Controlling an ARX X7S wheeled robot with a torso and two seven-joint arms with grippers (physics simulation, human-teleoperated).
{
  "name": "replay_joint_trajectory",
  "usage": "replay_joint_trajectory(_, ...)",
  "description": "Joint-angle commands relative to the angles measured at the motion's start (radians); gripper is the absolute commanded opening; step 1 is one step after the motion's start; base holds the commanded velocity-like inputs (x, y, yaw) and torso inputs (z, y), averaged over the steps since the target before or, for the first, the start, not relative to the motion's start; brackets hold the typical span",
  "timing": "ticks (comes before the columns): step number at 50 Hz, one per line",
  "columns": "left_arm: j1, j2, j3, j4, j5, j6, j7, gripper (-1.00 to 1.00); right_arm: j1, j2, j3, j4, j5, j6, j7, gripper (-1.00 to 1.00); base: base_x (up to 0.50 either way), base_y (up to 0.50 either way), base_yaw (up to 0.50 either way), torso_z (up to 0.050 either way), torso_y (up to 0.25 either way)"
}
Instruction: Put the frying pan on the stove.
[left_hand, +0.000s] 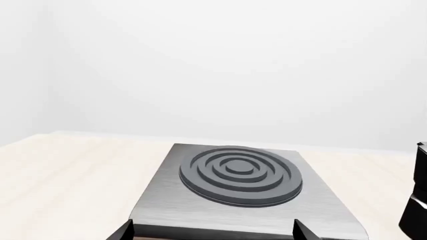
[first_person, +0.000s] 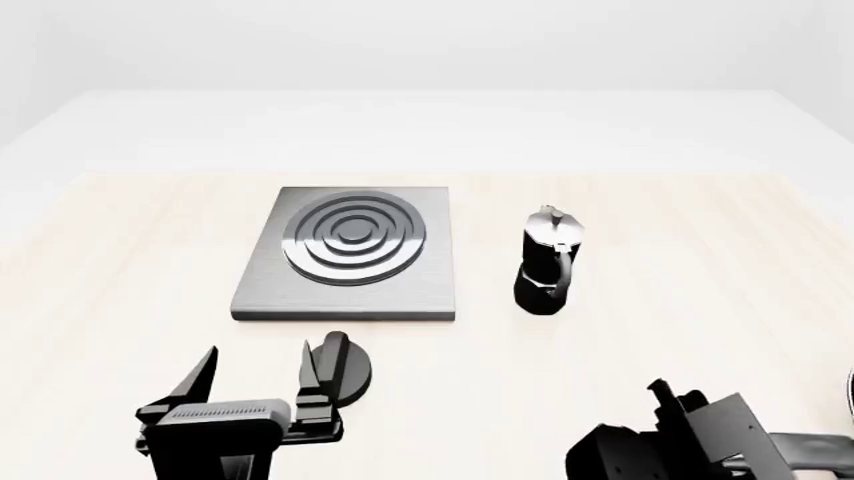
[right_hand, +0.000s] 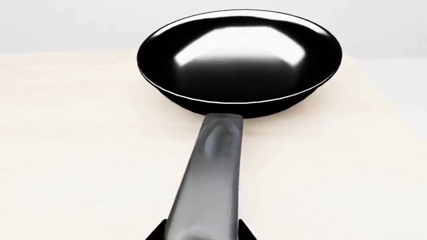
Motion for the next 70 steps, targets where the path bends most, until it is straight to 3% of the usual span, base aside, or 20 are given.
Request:
replay_joint_trajectory(1,-0.001,-0.004,0.001,-0.001,-0.003,0.0,-0.003,1.0,-0.047,0.04,-0.054,-0.157,-0.011,0.007,-0.04,-1.0,0.0,0.0,0.0,0.0,0.0)
replay_joint_trajectory(35,-0.003,-0.01,0.007,-0.007,-0.006,0.005,-0.014,1.0,-0.149,0.222,-0.196,-0.522,0.106,-0.042,-0.406,-1.0,0.0,0.0,0.0,0.0,0.001)
replay_joint_trajectory(70,-0.012,-0.016,0.022,-0.006,-0.004,-0.004,-0.025,1.0,-0.242,0.383,-0.277,-0.813,0.104,-0.017,-0.519,-1.0,0.0,0.0,0.0,0.0,0.001)
